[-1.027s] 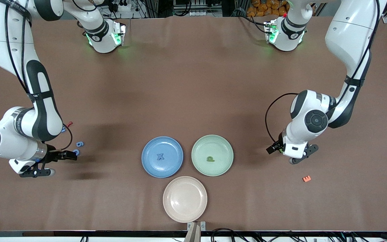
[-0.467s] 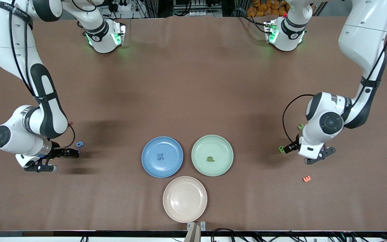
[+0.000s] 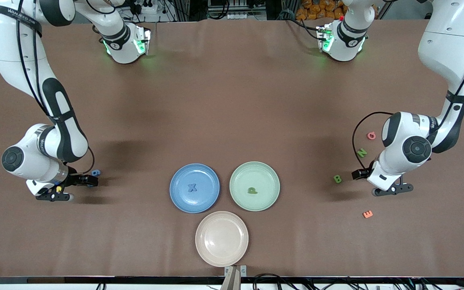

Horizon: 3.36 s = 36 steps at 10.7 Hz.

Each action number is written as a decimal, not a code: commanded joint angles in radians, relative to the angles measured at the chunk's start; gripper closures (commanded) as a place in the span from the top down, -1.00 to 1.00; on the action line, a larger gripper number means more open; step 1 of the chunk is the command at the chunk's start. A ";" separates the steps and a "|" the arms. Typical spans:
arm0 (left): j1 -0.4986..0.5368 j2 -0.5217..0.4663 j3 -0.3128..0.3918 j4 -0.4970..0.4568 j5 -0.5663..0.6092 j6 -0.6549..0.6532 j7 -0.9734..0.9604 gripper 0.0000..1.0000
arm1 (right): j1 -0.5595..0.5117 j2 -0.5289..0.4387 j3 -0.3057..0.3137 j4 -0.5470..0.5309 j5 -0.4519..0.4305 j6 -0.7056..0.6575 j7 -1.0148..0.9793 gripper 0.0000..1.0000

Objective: Sort letters by color into matching plates
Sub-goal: 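Grasp the green u with the left gripper while the right gripper grasps the blue c, then carry the blue c to the blue plate with the right gripper and release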

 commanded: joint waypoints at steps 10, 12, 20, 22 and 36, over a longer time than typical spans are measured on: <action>0.076 0.099 -0.015 0.060 -0.097 0.004 0.275 1.00 | 0.003 -0.015 0.013 -0.047 -0.004 0.051 0.013 -0.28; 0.076 0.099 -0.015 0.060 -0.103 0.002 0.300 1.00 | 0.005 -0.023 0.015 -0.041 -0.007 0.046 0.006 -0.35; 0.073 0.117 -0.012 0.060 -0.094 0.002 0.303 1.00 | 0.080 -0.089 0.027 0.039 0.007 -0.098 0.081 -0.37; 0.074 0.119 -0.012 0.060 -0.099 0.002 0.337 1.00 | 0.127 -0.087 0.041 0.080 0.009 -0.119 0.157 -0.37; 0.090 0.126 -0.010 0.083 -0.102 0.010 0.386 0.95 | 0.497 0.115 0.070 0.370 0.061 -0.092 0.210 -0.33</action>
